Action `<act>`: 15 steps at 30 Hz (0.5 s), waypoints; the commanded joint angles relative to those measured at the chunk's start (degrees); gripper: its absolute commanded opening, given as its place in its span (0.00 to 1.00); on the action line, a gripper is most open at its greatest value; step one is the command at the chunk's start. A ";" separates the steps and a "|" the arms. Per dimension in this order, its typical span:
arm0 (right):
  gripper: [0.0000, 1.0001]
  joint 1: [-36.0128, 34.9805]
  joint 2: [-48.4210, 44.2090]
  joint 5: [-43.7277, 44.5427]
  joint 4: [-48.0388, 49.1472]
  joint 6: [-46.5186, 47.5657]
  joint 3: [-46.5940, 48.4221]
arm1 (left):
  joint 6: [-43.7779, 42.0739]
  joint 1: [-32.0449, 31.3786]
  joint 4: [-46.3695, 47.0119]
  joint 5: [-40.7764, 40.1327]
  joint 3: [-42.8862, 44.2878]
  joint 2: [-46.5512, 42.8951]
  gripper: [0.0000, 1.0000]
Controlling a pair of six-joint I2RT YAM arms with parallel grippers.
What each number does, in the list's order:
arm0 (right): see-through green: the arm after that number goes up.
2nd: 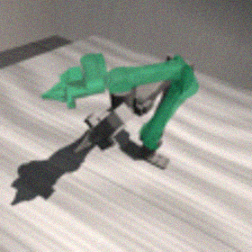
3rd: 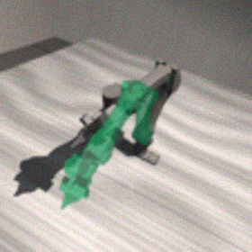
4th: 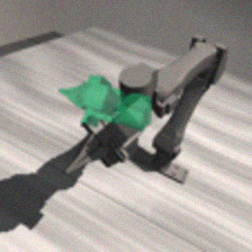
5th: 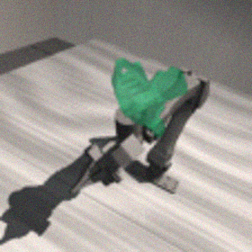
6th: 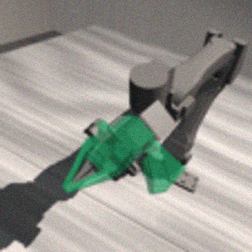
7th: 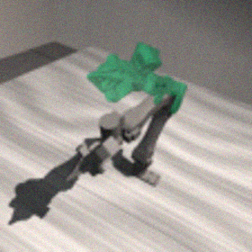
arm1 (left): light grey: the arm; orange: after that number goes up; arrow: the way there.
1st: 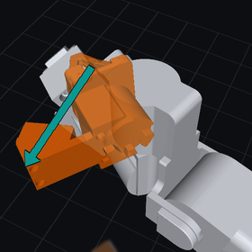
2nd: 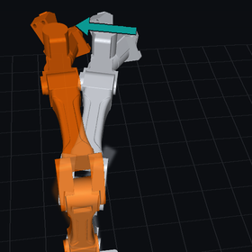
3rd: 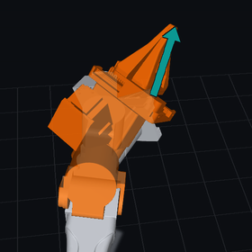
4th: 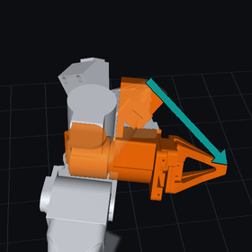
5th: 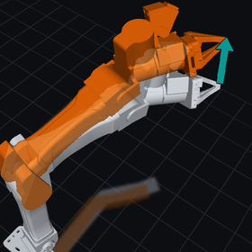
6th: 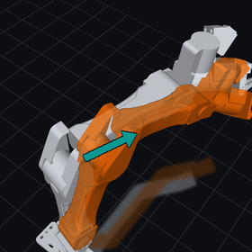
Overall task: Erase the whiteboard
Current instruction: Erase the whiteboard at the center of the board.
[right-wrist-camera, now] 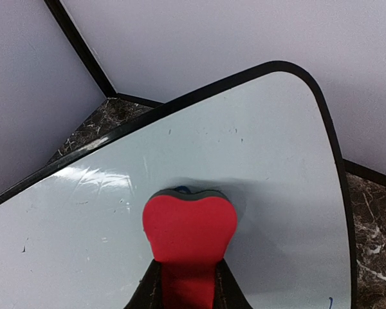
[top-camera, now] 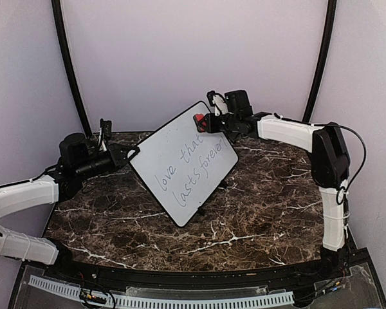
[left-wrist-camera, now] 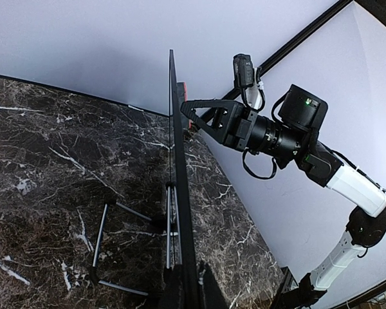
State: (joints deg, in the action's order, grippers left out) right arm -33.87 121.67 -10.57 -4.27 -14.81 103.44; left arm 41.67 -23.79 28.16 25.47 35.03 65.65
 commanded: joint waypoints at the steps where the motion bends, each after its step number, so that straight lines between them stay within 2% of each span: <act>1: 0.04 0.89 2.87 -0.14 -1.46 0.84 3.46 | -2.05 -1.61 9.52 10.84 0.92 -3.16 0.00; 4: 0.04 1.07 3.79 -0.40 -2.80 0.88 5.90 | -1.97 -1.61 9.56 10.88 0.92 -3.15 0.00; 7: 0.04 1.04 3.45 -1.31 -2.96 0.62 4.40 | -2.11 -1.61 9.46 10.72 0.92 -3.27 0.00; 15: 0.03 1.04 -4.05 -2.18 5.53 -0.85 -12.90 | -2.14 -1.61 9.43 10.76 1.01 -3.27 0.00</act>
State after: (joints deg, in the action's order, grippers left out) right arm -32.71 120.11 -11.97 -0.08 -14.72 97.51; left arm 41.47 -23.79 28.18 25.78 35.05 65.65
